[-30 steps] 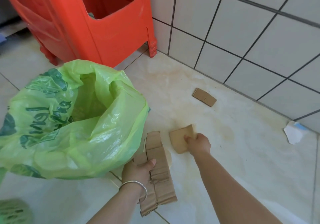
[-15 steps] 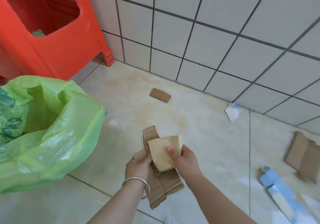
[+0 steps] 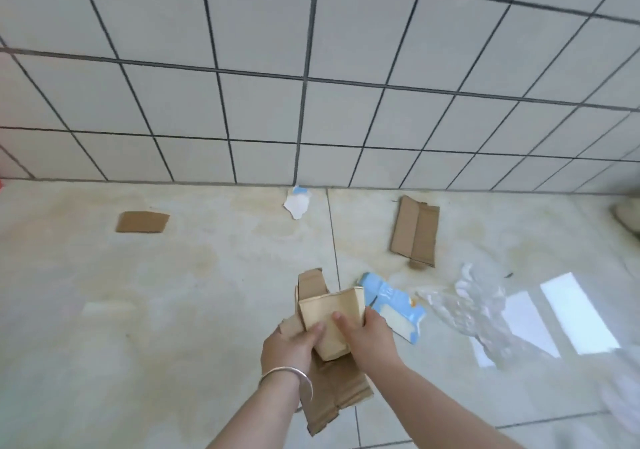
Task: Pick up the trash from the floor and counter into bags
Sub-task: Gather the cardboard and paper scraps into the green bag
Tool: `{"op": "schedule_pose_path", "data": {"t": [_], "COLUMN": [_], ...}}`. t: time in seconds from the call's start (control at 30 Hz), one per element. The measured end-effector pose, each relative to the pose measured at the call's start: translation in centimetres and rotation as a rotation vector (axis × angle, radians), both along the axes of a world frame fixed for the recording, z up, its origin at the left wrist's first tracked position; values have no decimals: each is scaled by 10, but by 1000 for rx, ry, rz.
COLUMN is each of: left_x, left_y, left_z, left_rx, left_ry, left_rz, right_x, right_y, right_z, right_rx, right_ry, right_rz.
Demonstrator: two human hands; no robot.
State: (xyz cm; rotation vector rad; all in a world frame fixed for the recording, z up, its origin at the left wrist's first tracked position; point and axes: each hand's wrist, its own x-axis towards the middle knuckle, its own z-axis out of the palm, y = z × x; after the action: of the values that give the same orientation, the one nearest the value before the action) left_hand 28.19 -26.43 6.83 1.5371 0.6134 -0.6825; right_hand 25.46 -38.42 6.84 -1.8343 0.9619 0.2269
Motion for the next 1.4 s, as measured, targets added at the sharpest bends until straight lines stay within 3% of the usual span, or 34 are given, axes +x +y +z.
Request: {"op": "schedule_pose_path", "data": {"t": [0.37,0.57,0.7,0.83,0.93,1.07,1.3,1.4], "left_x": [-2,5,11,13,15,13,12,3], "left_y": [-80,-101,-90,-68,-52,-27,37,80], "left_z": [-49,-63,-73,-72,-67,-54,-6,27], "left_rx": [100,163,124,139,148,118,59,53], "left_ry": [18,-12,37,45,7,-34,-133,-214], "left_rz": [-30,22,132,180,204,257,376,401], "right_x": [-12,0,17,33,36,37,55,62], "right_y": [-70,-103,-132,-137,-130,-114,-43,3], "right_z": [-38,-58,-88,-103,-109,-105,-30,17], "right_rx": [54,-66,-493,-637,-563,-280,-168,-157], "right_ry": [22,29,211,323,395,409,18,-106], "right_rz": [-89,-116,253,455,420,365,295,360]}}
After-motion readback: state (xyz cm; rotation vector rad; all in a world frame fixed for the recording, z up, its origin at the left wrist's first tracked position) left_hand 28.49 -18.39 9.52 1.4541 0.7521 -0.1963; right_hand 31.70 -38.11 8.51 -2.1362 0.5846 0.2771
